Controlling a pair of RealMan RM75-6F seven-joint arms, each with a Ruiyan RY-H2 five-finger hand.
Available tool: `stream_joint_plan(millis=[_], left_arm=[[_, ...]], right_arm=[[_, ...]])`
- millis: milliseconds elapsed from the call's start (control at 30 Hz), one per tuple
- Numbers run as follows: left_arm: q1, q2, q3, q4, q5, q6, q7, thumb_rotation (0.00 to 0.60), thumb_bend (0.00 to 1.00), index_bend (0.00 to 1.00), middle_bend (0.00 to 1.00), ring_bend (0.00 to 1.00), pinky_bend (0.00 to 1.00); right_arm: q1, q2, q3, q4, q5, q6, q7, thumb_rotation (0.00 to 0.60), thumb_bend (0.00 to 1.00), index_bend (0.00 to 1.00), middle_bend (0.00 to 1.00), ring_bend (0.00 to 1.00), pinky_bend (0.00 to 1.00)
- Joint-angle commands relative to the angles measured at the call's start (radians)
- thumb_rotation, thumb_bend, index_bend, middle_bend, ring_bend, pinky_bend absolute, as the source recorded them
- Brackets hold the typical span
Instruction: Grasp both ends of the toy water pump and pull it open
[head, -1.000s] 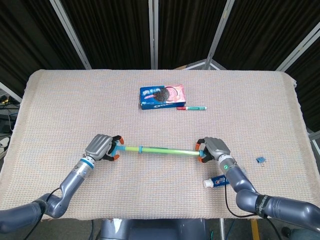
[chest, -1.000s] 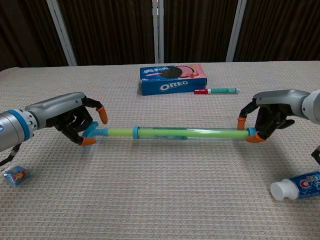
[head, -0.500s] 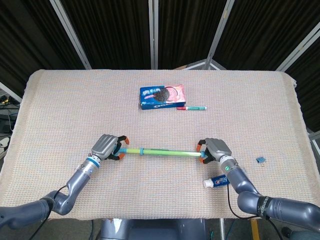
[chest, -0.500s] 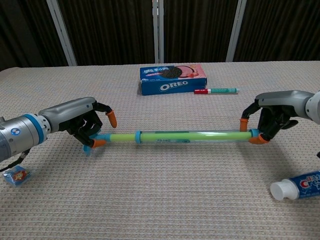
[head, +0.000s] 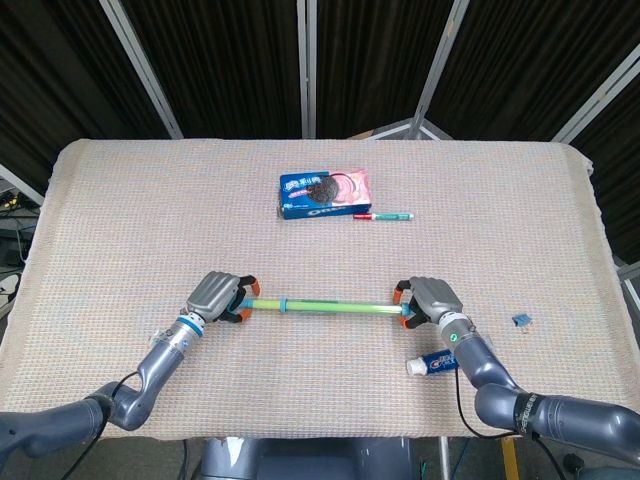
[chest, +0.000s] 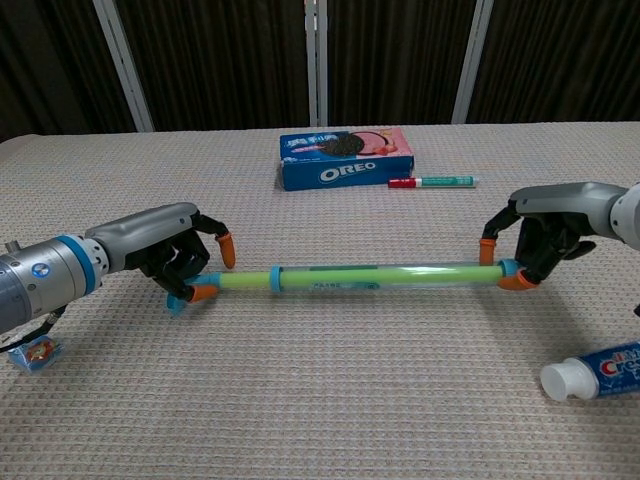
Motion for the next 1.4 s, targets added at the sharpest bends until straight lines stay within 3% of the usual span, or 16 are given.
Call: stream_joint_plan(millis=[33,200,533,1400], left_arm=[[-0.001,-0.001,0.001,0.000,-0.004,-0.002,0.001,0.600,0.40,0.45,0.81,0.79,0.96],[-0.003,-0.002,0.002,-0.001,-0.010,-0.004,0.003,0.600,0.46,0.52,0.81,0.79,0.96],[-0.001,-0.003,0.002,0.002,-0.013,0.011,0.012,0.600,0.48,0.62,0.81,0.79,0.96],[0.039,0.077,0.019,0.059,-0.031,0.008,-0.041,0.600,0.49,0.64,0.81,0.79,0.96]], right_arm=[[0.000,0.001,-0.001,-0.001,-0.001,0.001,0.003,0.600,0.52,0.64,0.99,1.00,1.00],[0.001,0.003,-0.003,-0.001,-0.002,0.002,0.007,0.600,0.52,0.64,0.99,1.00,1.00],[-0.001,0.011,-0.011,-0.001,-0.008,0.007,0.012,0.600,0.52,0.64,0.99,1.00,1.00],[-0.059,0.144,-0.017,-0.031,-0.098,0.016,0.074,0.600,0.54,0.65,0.99,1.00,1.00]])
